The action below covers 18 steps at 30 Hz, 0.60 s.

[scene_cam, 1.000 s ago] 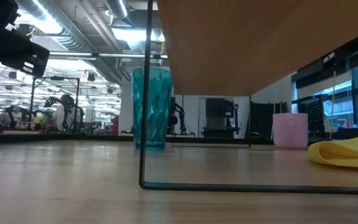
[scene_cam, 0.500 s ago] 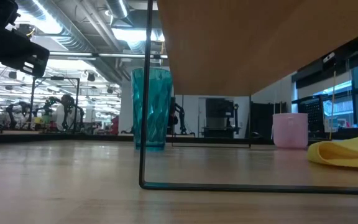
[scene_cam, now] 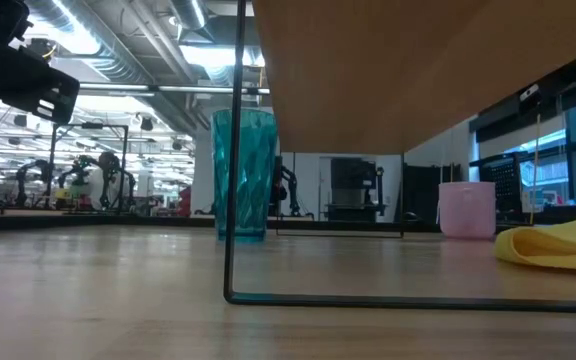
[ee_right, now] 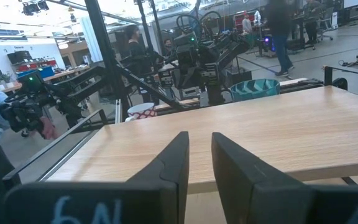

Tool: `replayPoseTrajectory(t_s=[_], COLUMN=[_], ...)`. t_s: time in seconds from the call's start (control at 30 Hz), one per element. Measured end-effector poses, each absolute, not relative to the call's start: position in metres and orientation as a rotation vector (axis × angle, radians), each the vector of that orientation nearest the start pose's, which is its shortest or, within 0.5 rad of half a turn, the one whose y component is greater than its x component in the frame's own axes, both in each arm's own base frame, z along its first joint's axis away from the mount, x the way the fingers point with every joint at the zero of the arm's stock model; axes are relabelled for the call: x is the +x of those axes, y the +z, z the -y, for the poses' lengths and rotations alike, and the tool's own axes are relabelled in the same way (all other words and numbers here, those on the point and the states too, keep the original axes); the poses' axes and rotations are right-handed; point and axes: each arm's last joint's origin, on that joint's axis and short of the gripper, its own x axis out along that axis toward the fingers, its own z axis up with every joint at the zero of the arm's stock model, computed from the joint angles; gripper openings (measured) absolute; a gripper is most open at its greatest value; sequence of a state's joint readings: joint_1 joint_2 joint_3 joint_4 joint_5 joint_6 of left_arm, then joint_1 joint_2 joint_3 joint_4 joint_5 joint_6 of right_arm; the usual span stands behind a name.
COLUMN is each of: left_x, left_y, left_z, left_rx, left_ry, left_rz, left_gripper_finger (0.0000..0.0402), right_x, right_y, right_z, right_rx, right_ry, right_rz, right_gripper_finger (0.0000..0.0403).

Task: Stack small to large cups/mugs on shelf
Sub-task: Put the blue cup on the shelf

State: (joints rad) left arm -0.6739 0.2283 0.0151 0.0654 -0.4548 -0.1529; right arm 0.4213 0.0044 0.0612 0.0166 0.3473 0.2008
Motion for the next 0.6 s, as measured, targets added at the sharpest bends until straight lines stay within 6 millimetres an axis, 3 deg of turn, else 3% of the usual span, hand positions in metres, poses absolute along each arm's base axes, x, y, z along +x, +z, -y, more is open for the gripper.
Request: replayPoseTrajectory(t_s=[0.2,0.43,0.6], left_x=[0.093,0.092,0.088], left_y=[0.166,0.182,0.204], left_z=[0.058,0.057,0.054], left_rx=[-0.324,-0.445,-0.806], left_ry=[-0.210,-0.237,-0.309], left_rz=[-0.072,0.071,0.245], left_gripper_finger=[0.0055,0.0055,0.0055], right_x=[0.088,0.088,0.088], right_y=[0.185,0.185,0.185], right_z=[-0.029,-0.029,-0.029], right_rx=[0.228,0.228,0.228], right_ry=[0.080,0.080,0.079], right_rz=[0.060,0.060,0.061], right_gripper_finger=[0.0071,0.0071,0.0071])
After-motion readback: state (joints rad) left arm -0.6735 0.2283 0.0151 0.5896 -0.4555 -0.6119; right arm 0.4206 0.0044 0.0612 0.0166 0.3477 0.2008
